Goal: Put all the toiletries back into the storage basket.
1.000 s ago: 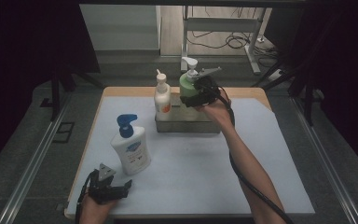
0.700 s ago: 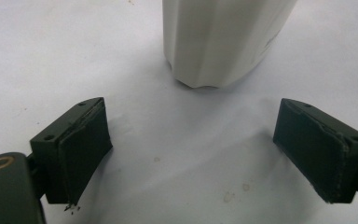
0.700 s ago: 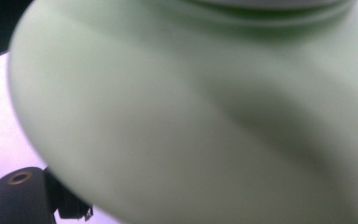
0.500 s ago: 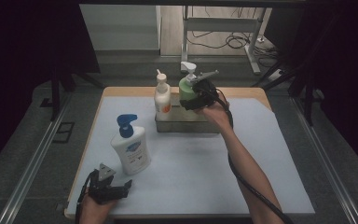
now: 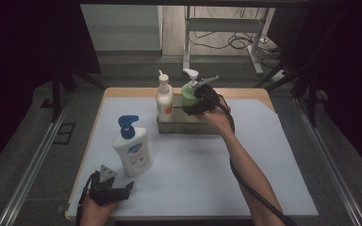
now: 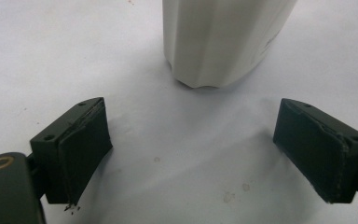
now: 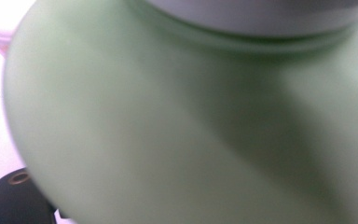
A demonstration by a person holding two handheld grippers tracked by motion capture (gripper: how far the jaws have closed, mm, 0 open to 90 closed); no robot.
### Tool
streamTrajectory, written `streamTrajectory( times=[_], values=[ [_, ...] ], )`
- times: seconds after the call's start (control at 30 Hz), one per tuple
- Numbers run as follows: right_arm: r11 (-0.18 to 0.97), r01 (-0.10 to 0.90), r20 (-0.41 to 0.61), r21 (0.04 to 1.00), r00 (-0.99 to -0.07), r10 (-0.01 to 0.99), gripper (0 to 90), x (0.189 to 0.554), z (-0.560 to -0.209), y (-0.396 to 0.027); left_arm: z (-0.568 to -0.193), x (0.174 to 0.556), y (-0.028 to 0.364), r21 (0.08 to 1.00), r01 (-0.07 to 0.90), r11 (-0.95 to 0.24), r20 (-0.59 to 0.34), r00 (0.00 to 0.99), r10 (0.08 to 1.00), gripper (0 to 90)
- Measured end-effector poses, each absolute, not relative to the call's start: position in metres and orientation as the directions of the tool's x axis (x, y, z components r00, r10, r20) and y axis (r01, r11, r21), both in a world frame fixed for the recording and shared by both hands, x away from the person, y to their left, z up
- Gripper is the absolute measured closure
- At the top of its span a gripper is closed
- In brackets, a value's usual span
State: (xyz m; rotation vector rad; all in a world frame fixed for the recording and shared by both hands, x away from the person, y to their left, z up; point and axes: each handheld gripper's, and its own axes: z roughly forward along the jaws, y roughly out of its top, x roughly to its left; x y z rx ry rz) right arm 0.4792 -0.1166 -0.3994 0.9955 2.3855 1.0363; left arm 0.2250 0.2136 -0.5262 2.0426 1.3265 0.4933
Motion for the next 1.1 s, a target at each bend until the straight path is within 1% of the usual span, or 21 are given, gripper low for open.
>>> streamTrajectory(
  times=[0.37, 0.73, 0.87, 0.93, 1.1],
  values=[
    [0.501, 0.479, -0.036, 0.721, -0.696, 0.717, 12.4, 0.481, -0.413, -0.114, -0.526, 0.225, 0.214, 0.691, 0.666, -0.282, -0.033, 0.419, 0.908, 10.2],
    [0.465, 0.475, -0.005, 0.747, -0.696, 0.718, 11.2, 0.484, -0.418, -0.118, -0.526, 0.225, 0.214, 0.691, 0.665, -0.282, -0.032, 0.418, 0.908, 10.2],
    [0.446, 0.480, 0.014, 0.756, -0.693, 0.721, 10.6, 0.484, -0.419, -0.122, -0.526, 0.225, 0.214, 0.691, 0.665, -0.282, -0.032, 0.419, 0.908, 10.2],
    [0.445, 0.471, 0.014, 0.762, -0.699, 0.715, 8.3, 0.482, -0.417, -0.123, -0.526, 0.225, 0.214, 0.691, 0.665, -0.282, -0.032, 0.418, 0.908, 10.2],
    [0.459, 0.445, -0.015, 0.769, -0.705, 0.709, 7.2, 0.476, -0.408, -0.126, -0.526, 0.225, 0.213, 0.692, 0.665, -0.282, -0.032, 0.418, 0.908, 10.2]
  ],
)
